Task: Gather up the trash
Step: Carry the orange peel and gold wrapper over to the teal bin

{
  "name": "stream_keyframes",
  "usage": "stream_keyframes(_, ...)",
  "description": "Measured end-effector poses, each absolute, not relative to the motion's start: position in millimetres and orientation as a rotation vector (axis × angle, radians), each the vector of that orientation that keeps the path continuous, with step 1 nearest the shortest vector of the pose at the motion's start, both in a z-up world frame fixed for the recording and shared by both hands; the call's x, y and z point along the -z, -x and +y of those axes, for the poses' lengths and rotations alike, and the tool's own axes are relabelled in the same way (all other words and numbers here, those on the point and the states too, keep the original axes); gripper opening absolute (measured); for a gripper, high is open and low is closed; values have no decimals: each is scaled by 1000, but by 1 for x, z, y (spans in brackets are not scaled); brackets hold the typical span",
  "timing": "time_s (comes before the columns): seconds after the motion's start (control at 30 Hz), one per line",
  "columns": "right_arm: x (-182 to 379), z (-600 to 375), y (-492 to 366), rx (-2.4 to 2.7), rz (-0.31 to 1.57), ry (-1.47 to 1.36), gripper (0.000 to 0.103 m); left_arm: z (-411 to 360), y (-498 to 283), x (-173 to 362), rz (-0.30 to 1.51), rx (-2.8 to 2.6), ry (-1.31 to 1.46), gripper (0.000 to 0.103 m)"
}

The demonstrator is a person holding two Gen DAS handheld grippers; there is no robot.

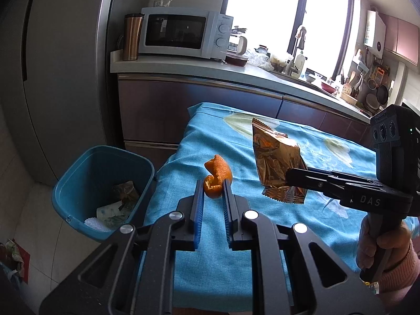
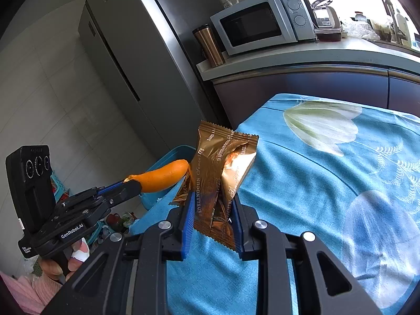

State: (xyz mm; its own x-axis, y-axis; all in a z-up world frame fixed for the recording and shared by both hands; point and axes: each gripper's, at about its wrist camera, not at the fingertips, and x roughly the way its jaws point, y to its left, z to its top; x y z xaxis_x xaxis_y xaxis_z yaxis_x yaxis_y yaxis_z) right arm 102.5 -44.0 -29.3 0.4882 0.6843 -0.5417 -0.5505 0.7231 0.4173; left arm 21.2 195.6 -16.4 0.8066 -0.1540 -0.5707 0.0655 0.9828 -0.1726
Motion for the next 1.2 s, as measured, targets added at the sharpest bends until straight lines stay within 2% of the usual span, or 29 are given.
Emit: stream_keyframes(1.2, 29, 1, -117, -830, 756, -140, 24, 228, -15, 13, 608, 37, 172, 14)
